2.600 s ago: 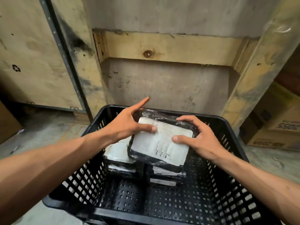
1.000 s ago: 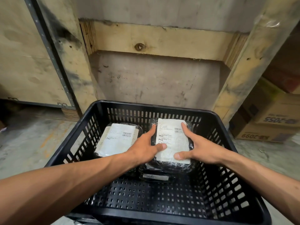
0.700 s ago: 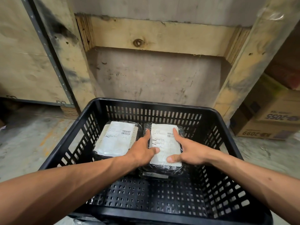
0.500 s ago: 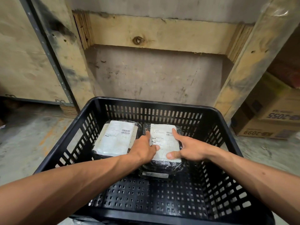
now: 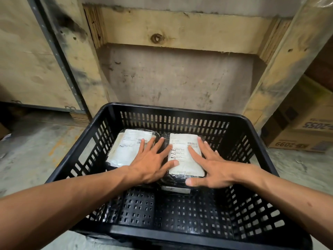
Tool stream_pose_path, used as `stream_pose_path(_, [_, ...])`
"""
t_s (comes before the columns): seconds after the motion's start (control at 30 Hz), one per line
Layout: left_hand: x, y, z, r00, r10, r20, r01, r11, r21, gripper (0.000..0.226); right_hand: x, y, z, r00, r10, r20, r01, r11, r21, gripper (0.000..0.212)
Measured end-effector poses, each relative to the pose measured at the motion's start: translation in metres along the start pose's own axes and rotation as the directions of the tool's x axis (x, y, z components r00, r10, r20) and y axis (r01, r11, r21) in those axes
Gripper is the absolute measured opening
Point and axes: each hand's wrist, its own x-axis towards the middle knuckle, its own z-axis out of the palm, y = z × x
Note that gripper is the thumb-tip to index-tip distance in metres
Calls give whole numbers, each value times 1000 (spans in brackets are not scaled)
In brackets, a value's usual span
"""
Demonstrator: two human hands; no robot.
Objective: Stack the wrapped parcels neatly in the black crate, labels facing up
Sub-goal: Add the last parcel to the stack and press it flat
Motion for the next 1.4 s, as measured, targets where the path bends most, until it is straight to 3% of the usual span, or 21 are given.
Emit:
stream_pose_path(0.1, [-3, -11, 12, 998, 45, 46, -45, 999, 0, 78, 1, -7, 8, 1000, -10, 28, 12, 998, -66, 128])
stream_pose_path(0.37, [-2, -29, 18, 993, 120, -17, -118, 991, 57, 79, 16, -19, 15, 998, -37, -43, 33, 994, -107, 118])
stream_pose_path(0.5, [-7, -41, 15, 983, 180, -17, -176, 975, 134, 94, 24, -23, 17, 981, -123, -152, 77, 957, -279, 121])
stream_pose_path(0.7, [-8, -60, 23, 988, 150, -39, -134, 954, 266, 111, 50, -34, 15, 943, -237, -232, 145, 924, -354, 122])
stream_pose_path(1.07, [8, -81, 19, 973, 223, -64, -191, 926, 327, 118, 68, -27, 13, 924, -250, -289, 136, 922, -361, 124])
stream_pose_path(1.4, [12, -90, 19, 963, 259, -78, -214, 906, 366, 110, 64, -29, 10, 930, -249, -270, 142, 921, -362, 122])
